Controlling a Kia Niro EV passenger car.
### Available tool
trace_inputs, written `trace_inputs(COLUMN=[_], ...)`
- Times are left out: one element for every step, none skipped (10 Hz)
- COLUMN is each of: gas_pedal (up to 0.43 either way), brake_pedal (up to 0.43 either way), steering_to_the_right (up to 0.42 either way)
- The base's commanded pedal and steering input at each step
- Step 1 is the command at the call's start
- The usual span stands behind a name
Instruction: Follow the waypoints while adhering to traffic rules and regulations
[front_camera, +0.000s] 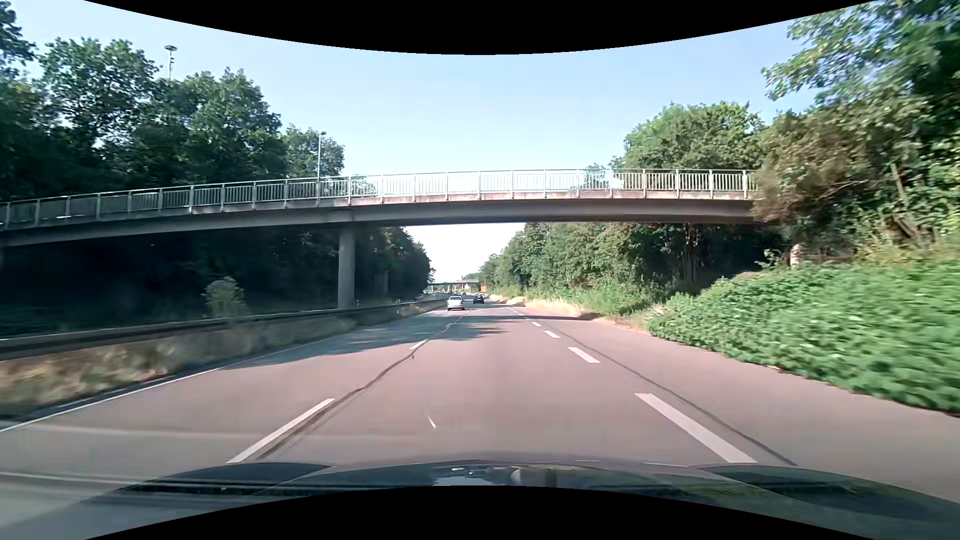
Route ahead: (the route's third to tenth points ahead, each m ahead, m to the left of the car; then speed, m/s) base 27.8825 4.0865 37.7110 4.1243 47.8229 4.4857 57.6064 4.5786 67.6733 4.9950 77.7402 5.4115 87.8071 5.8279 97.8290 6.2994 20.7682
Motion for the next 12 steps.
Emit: trace_inputs(gas_pedal=[0.098,0.098,0.110,0.110,0.110,0.110,0.118,0.118,0.118,0.118,0.118,0.118], brake_pedal=[0.000,0.000,0.000,0.000,0.000,0.000,0.000,0.000,0.000,0.000,0.000,0.000], steering_to_the_right=[-0.003,-0.002,-0.003,-0.002,-0.002,-0.002,-0.002,-0.002,-0.002,-0.001,-0.002,-0.002])
